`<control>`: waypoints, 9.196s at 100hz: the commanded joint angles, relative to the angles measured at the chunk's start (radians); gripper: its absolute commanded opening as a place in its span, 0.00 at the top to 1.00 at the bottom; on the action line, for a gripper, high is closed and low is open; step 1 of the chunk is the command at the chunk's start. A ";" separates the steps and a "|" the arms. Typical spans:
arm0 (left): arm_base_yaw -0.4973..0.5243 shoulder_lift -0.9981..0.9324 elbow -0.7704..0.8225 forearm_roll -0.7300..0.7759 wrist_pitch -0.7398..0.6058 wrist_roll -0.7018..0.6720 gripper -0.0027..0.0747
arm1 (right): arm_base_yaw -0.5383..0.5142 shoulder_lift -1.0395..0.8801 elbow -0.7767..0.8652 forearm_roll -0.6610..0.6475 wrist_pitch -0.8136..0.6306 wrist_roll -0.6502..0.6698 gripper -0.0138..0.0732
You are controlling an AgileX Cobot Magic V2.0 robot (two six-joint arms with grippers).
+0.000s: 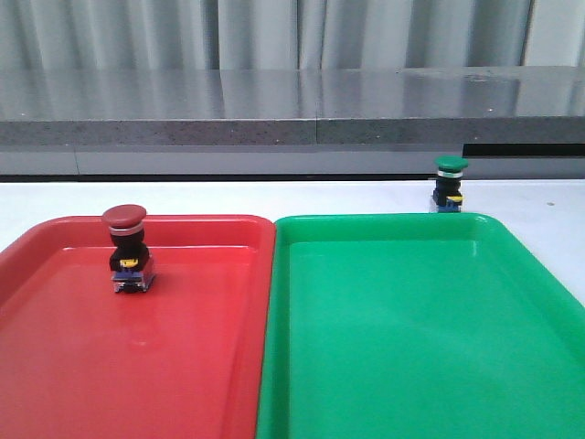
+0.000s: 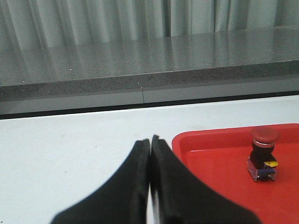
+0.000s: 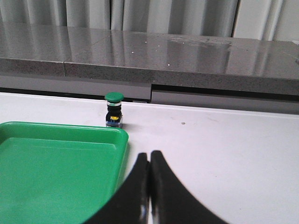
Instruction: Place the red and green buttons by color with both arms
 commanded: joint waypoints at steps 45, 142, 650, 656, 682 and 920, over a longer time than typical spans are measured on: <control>0.001 -0.031 0.024 -0.009 -0.084 0.001 0.99 | -0.008 -0.020 -0.016 0.001 -0.088 -0.008 0.92; 0.001 -0.031 0.024 -0.009 -0.084 0.001 0.99 | -0.008 0.659 -0.753 0.066 0.313 -0.008 0.92; 0.001 -0.031 0.024 -0.009 -0.084 0.001 0.99 | 0.337 1.643 -1.015 0.342 0.075 -0.009 0.56; 0.001 -0.031 0.024 -0.009 -0.084 0.001 0.99 | 0.337 1.643 -1.003 0.342 0.063 -0.009 0.56; 0.001 -0.031 0.024 -0.009 -0.084 0.001 0.99 | 0.337 1.643 -0.927 0.344 0.019 -0.009 0.56; 0.001 -0.031 0.024 -0.009 -0.084 0.001 0.99 | 0.172 0.269 -0.349 0.055 0.130 -0.020 0.14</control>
